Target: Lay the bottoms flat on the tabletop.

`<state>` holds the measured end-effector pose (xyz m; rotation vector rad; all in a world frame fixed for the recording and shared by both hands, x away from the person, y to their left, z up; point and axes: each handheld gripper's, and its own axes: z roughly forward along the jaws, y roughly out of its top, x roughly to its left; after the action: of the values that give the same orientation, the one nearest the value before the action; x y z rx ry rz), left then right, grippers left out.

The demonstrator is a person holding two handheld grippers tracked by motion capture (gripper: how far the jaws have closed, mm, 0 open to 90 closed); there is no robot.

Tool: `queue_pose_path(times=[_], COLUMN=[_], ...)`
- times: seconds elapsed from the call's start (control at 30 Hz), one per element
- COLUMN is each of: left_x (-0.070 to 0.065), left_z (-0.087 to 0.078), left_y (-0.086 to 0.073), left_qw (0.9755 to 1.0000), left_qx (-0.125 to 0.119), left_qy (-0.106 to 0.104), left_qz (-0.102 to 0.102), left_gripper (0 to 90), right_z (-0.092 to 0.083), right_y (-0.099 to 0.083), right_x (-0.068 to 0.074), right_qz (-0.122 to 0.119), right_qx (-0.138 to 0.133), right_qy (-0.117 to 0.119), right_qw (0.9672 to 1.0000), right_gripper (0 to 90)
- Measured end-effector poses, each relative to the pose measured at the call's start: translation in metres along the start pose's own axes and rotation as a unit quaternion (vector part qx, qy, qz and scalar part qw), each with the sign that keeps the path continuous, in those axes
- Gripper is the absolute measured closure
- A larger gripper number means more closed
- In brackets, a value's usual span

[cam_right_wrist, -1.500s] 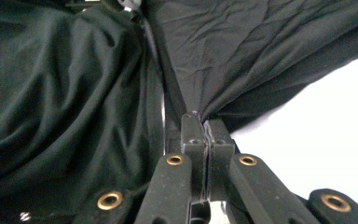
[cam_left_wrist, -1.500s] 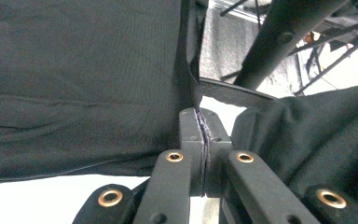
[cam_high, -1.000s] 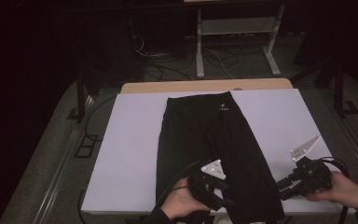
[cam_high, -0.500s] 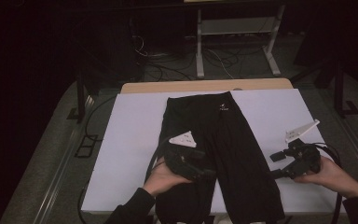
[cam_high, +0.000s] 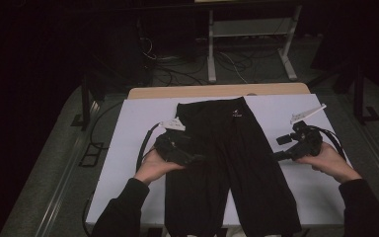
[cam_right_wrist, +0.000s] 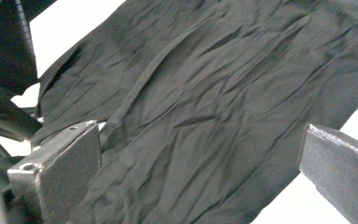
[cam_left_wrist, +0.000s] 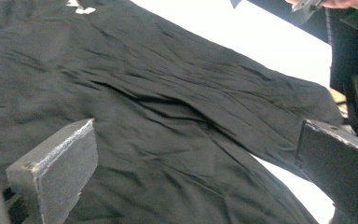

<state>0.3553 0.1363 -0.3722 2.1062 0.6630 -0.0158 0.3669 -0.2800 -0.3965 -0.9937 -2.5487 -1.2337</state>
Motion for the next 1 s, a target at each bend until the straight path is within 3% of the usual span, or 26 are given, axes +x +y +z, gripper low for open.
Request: queue_pose_path(times=[0.2,0.63,0.67,0.83,0.87,0.97,1.0], left_x=[0.023,0.081,0.086,0.107,0.112,0.123,0.126], left_z=[-0.003,-0.001,0.000,0.007,0.009,0.016,0.018], left_y=[0.005,0.011,0.012,0.017,0.019,0.022,0.023], left_qw=[0.9995,0.9970,0.9966,0.9953,0.9951,0.9941,0.9935], left_qx=[-0.004,-0.005,-0.002,0.005,0.002,-0.013,-0.015], left_qy=[0.029,0.071,0.074,0.086,0.085,0.088,0.091], left_qz=[-0.008,-0.031,-0.036,-0.044,-0.049,-0.062,-0.067], left_gripper=[0.0,0.0,0.6,4.6,5.8,6.8,8.0], right_z=[0.010,0.019,0.021,0.026,0.030,0.034,0.039], right_y=[0.018,0.054,0.060,0.069,0.073,0.076,0.080], right_x=[-0.014,-0.045,-0.054,-0.070,-0.079,-0.087,-0.093], right_qz=[-0.001,-0.001,0.003,0.018,0.034,0.047,0.054], right_qx=[-0.001,-0.028,-0.030,-0.037,-0.042,-0.043,-0.042], right_qy=[-0.020,-0.041,-0.044,-0.052,-0.055,-0.061,-0.073], right_qw=[0.9998,0.9988,0.9986,0.9978,0.9971,0.9961,0.9950], right_gripper=[0.0,1.8,5.4,14.0,16.2,18.6,22.9])
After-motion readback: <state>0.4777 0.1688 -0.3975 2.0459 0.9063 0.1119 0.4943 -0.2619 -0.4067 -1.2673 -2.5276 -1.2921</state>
